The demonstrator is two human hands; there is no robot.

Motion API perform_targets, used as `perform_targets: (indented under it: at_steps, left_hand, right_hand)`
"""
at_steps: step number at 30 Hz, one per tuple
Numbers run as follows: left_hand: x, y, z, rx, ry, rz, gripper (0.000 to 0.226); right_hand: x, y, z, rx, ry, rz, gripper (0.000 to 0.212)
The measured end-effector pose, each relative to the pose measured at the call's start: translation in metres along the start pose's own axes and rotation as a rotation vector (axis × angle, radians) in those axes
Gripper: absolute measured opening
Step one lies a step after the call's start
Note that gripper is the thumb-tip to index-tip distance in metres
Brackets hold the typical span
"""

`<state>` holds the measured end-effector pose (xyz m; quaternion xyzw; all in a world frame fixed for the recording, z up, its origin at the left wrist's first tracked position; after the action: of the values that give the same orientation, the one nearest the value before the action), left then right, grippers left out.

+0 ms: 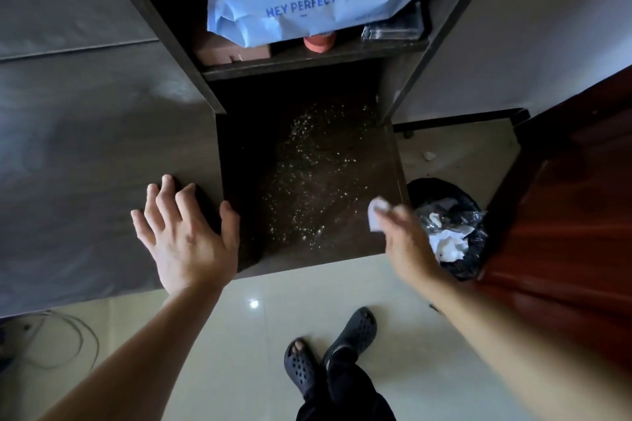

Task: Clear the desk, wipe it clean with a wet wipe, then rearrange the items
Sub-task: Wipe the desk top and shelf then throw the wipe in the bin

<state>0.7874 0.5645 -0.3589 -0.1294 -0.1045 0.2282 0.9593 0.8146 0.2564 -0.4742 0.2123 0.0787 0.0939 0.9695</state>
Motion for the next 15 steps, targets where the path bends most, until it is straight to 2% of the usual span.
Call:
perform_targets:
  at_steps: [2, 4, 6, 8, 10, 12, 13, 15]
  left_hand:
    - [-0.001, 0.001, -0.001, 0.0, -0.003, -0.002, 0.051]
    - [0.0, 0.001, -0.002, 0.004, -0.006, -0.005, 0.052]
    - [0.001, 0.002, -0.002, 0.014, -0.003, -0.004, 0.052]
    - [0.001, 0.001, -0.002, 0.004, 0.006, -0.003, 0.052]
    - [0.001, 0.0, 0.0, -0.005, 0.01, 0.005, 0.053]
    - [0.0, 0.0, 0.0, -0.001, 0.009, 0.006, 0.054]
    - [0.0, 0.0, -0.001, 0.0, 0.008, 0.004, 0.054]
    - [0.001, 0.001, -0.002, 0.005, 0.007, 0.0, 0.054]
  right_hand:
    - [0.059, -0.016, 0.017, -0.134, -0.112, -0.083, 0.054]
    - [0.101, -0.012, 0.022, -0.271, -0.124, -0.165, 0.052]
    - [0.099, 0.007, 0.014, -0.185, -0.13, -0.193, 0.051]
    - [0.054, 0.031, -0.003, -0.026, -0.074, -0.108, 0.048]
    - [-0.012, 0.052, -0.018, 0.017, -0.009, 0.082, 0.05]
    - [-0.037, 0.046, -0.02, 0.035, 0.075, 0.222, 0.051]
    - [-0.025, 0.034, -0.018, 0.026, 0.079, 0.232, 0.046]
    - [0.027, 0.006, -0.009, 0.016, -0.064, 0.114, 0.028]
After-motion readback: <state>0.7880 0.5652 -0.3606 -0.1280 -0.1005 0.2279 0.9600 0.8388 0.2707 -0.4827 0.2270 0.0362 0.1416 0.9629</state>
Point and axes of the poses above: each hand's wrist, its own x-axis towards the middle knuckle, its own z-axis out of the back of the hand, y = z × x, the point moved 3 cm from there along x, towards the middle knuckle, and after that the axes turned 3 degrees about -x, right-handed, at the moved point
